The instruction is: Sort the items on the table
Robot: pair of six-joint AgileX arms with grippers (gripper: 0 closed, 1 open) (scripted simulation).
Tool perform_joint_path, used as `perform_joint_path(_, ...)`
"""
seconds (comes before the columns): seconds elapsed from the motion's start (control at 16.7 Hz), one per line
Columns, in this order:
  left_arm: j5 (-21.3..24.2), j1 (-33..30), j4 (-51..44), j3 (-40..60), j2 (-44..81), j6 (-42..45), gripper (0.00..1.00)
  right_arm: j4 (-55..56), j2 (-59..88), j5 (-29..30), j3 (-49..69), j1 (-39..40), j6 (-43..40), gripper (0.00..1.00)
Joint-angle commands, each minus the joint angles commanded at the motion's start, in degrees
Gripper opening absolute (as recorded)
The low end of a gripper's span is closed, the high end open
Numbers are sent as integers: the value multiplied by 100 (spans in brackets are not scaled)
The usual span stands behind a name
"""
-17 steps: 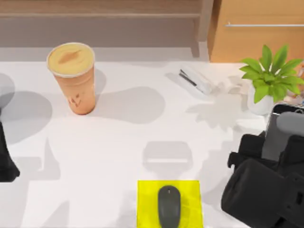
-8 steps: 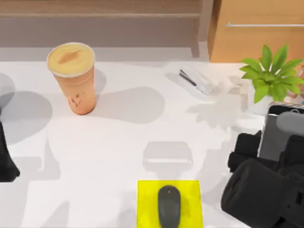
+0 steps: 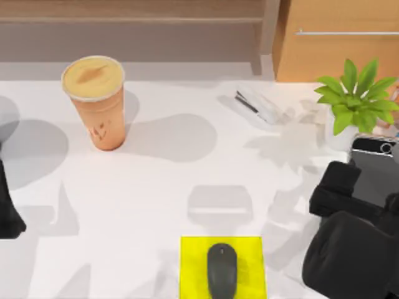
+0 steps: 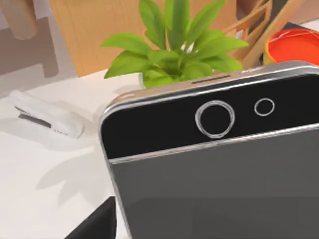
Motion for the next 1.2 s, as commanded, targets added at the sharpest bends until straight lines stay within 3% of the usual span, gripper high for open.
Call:
perform_joint_path(0.66, 0, 0, 0, 0, 0, 0, 100, -970, 513, -31, -78, 581, 717, 100)
perform_joint_path(1.02, 0, 0, 0, 0, 0, 0, 100, -931, 441, -87, -97, 499, 653, 100)
perform_joint_path(1.2, 0, 0, 0, 0, 0, 0, 100, -534, -85, -563, -105, 4, 132, 100)
